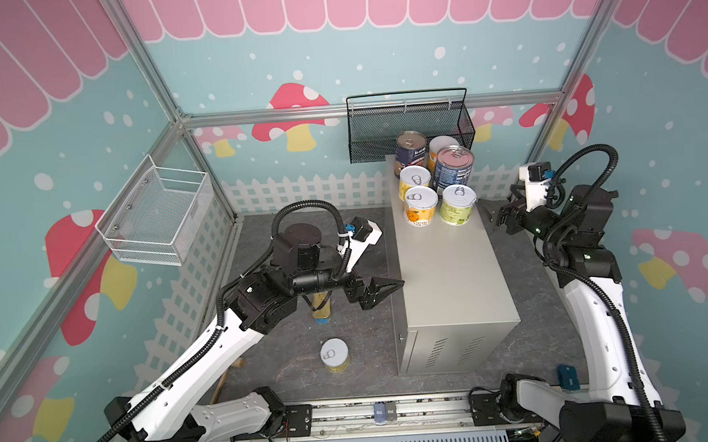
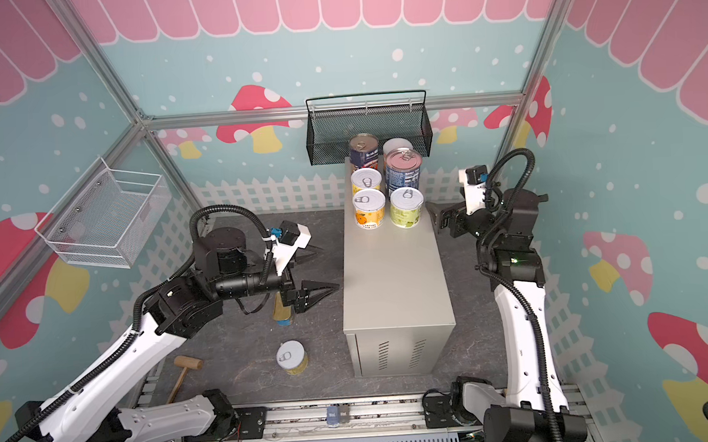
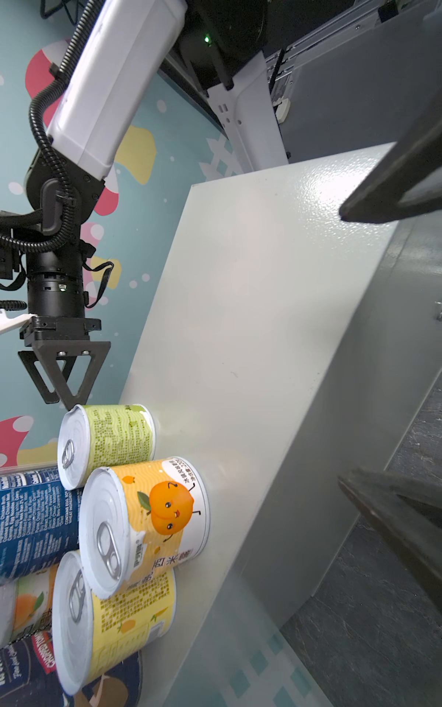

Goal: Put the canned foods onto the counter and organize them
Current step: 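Open the right gripper and draw it back from the green can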

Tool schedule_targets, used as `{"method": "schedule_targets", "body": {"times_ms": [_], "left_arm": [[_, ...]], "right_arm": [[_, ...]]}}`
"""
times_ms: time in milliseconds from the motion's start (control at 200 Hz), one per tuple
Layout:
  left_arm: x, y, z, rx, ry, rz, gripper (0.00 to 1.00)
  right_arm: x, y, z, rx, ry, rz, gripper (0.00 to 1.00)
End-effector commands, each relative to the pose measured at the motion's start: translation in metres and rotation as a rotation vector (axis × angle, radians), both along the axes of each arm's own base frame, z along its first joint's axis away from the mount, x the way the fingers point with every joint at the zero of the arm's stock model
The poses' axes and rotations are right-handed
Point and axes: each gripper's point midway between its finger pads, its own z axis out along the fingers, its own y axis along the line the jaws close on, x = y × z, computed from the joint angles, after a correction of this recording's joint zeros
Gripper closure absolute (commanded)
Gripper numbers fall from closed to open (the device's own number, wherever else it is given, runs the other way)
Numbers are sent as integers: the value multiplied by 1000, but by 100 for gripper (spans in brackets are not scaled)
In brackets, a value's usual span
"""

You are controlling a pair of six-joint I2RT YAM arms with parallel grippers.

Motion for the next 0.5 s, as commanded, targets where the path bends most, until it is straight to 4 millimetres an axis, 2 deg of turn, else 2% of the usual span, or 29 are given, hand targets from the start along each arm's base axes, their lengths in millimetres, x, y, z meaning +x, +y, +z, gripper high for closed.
{"method": "schedule_targets", "body": {"times_ms": [0, 275, 495], "left_arm": [[0, 1, 8, -6, -14, 2, 1], [1, 2, 6, -4, -10, 8, 1], [2, 2, 4, 3, -14, 14, 1]], "right_arm": [[0, 7, 0, 10, -16, 52, 1], [1, 9, -3, 17, -7, 67, 1], [3, 2, -1, 11, -10, 21, 1]]}}
